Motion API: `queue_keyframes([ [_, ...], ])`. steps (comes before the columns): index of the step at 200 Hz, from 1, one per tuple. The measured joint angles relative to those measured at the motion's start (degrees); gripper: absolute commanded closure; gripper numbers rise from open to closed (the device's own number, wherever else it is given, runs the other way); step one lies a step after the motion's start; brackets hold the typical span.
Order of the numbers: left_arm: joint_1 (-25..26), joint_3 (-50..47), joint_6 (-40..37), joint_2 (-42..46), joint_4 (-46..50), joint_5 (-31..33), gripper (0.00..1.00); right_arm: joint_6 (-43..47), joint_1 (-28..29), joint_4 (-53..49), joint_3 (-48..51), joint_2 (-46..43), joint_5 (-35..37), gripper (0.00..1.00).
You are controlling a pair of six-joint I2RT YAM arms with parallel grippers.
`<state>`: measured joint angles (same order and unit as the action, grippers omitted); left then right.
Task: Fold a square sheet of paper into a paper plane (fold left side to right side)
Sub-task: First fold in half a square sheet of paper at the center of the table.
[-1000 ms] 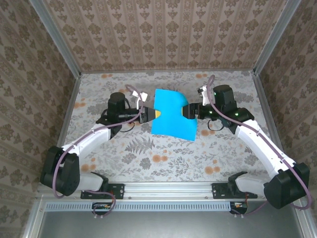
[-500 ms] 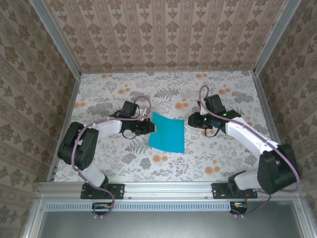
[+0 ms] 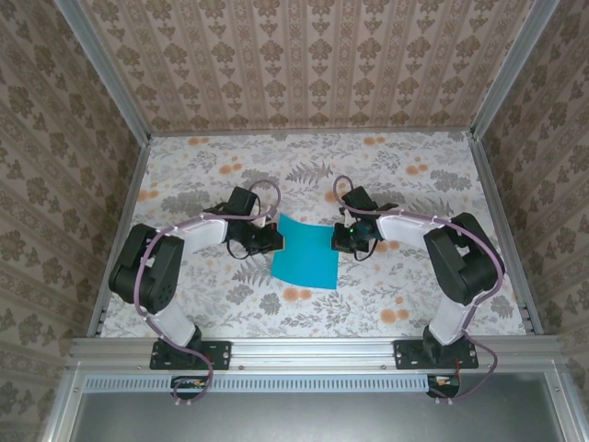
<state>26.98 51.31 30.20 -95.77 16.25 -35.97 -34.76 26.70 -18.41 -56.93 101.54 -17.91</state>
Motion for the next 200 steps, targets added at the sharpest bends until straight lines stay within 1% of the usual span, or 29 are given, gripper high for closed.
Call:
queue_keyframes([
  [20,0.22,0.48,-0.13,0.63,0.85,-0.04,0.75,0.00,0.26,-0.13,-0.63,1.09,0.70,0.98],
  [30,0.44,0.94,-0.09,1.16,0.92,-0.52,0.68,0.00,0.28,-0.26,-0.76,1.57,0.79,0.98],
  [60,2.19,3.13,0.85,2.75,-0.31,-2.62,0.54,0.04,0.37,-0.74,-1.11,1.73,1.03,0.98],
  [79,3.89,4.42,1.79,2.75,-2.08,-3.78,0.49,0.02,0.35,-0.63,-1.11,1.73,1.01,0.97],
  [98,5.75,5.53,2.71,2.05,-3.85,-4.92,0.45,0.00,0.35,0.15,-0.66,1.62,0.79,0.96],
  [123,7.89,6.99,3.82,-1.03,-6.49,-5.92,0.43,-0.07,0.31,1.95,0.83,0.55,0.76,0.94],
  [141,9.09,7.32,4.63,-3.41,-7.78,-6.29,0.45,-0.15,-0.13,1.99,2.19,-1.18,0.81,0.88],
  [160,9.66,7.34,5.22,-5.25,-8.37,-6.47,0.48,-0.24,-1.40,2.03,3.76,-5.20,0.83,0.79],
  [189,9.75,7.72,6.14,-6.97,-8.98,-6.45,0.59,-1.84,-4.04,4.50,6.29,-13.07,-0.42,0.63],
  [200,9.75,8.00,6.16,-7.17,-9.03,-6.47,0.63,-2.21,-4.66,6.36,6.97,-14.62,-1.84,0.60],
])
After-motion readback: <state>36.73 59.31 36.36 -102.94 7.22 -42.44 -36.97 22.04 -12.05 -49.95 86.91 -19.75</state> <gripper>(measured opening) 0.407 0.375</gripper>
